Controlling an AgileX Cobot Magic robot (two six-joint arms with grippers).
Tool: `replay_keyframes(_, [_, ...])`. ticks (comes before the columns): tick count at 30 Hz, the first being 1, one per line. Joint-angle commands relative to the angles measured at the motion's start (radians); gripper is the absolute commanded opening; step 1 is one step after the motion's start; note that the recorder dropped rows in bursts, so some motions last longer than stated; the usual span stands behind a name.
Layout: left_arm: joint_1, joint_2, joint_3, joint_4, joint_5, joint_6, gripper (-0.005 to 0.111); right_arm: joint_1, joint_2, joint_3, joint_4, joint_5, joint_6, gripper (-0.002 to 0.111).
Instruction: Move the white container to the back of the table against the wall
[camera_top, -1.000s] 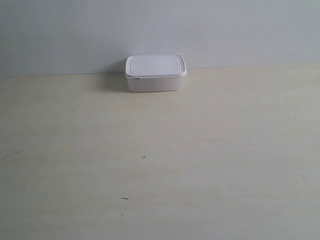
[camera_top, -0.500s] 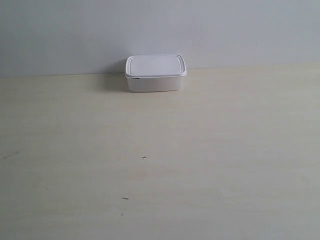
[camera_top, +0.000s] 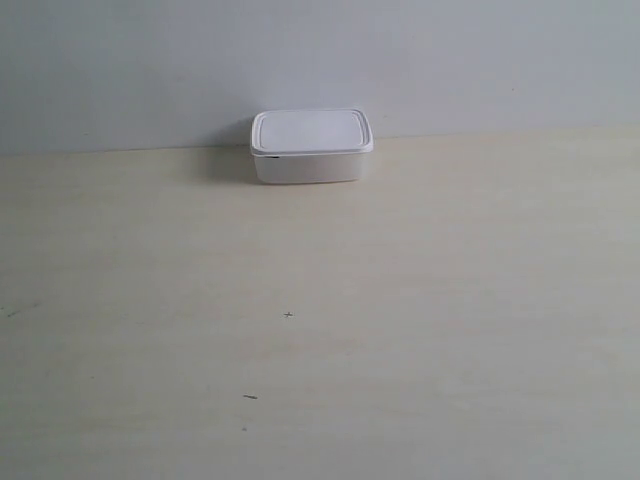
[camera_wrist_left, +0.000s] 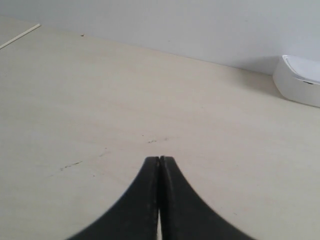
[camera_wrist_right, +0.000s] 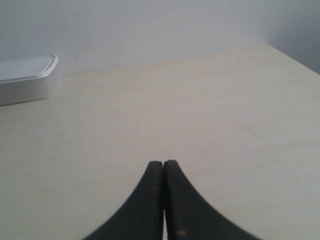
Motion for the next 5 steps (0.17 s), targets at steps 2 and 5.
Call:
replay_keyframes(2, [-0.006,-0.006,0.003,-0.003,-0.002,0.006,0.000,-0.007,-0.006,0.005,0.000,-0.004,-0.011,0.000])
replay_keyframes(5, [-0.006,-0.006,0.003,-0.003,-0.002,0.006,0.000,-0.007,-0.006,0.005,0.000,-0.004,-0.011,0.000])
